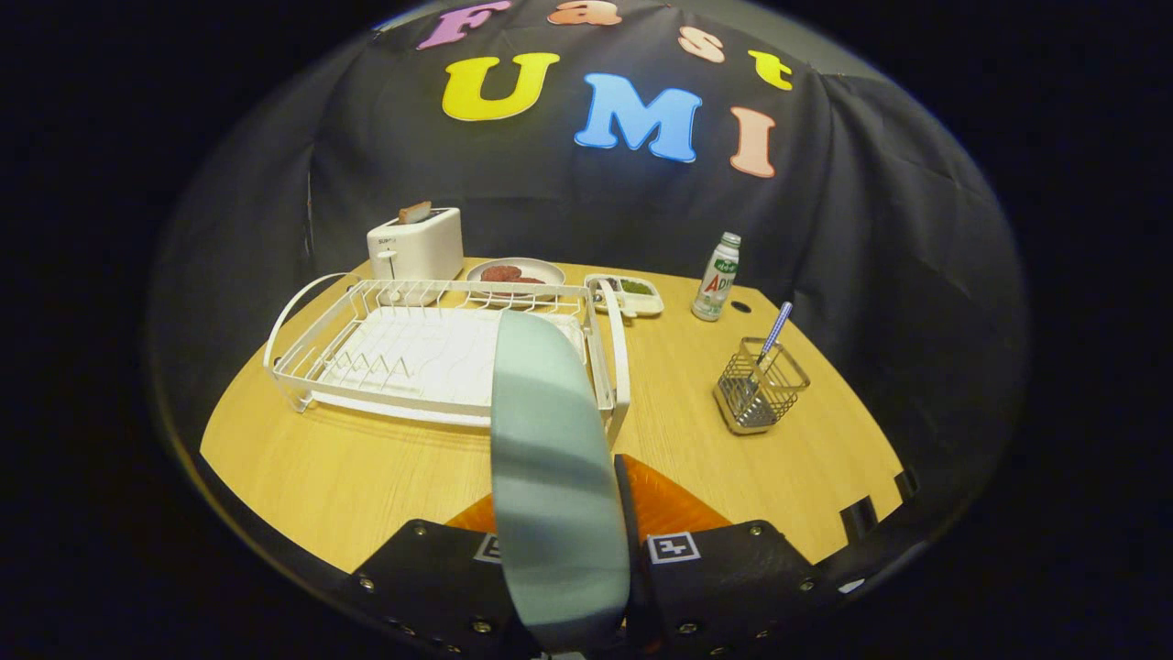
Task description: Take the plate from the dish rack, then take the spoon from the basket and place it into the plate.
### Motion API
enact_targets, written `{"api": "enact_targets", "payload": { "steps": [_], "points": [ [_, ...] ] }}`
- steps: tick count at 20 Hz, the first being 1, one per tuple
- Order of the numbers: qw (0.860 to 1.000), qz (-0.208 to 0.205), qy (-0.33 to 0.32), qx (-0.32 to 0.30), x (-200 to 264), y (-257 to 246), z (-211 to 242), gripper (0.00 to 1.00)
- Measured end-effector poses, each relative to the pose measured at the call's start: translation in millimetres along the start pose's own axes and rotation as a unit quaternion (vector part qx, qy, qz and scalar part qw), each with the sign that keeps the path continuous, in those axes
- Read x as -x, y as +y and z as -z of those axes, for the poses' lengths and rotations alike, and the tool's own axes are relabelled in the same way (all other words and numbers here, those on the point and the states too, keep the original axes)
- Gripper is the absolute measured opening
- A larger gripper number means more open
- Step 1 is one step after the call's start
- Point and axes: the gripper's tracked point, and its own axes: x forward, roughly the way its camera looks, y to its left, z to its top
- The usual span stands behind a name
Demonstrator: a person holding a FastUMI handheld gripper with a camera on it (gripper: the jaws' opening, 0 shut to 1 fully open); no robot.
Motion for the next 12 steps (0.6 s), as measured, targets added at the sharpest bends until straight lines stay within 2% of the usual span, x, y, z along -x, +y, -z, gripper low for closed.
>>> {"api": "enact_targets", "payload": {
  "steps": [4,8,10,12],
  "points": [
    [0.992,-0.078,0.043,-0.084,-15,19,21,0.39],
    [0.972,-0.134,0.064,-0.181,-28,31,24,0.39],
    [0.969,-0.127,0.064,-0.203,-37,22,21,0.42],
    [0.97,-0.114,0.063,-0.204,-41,12,20,0.53]
  ]
}}
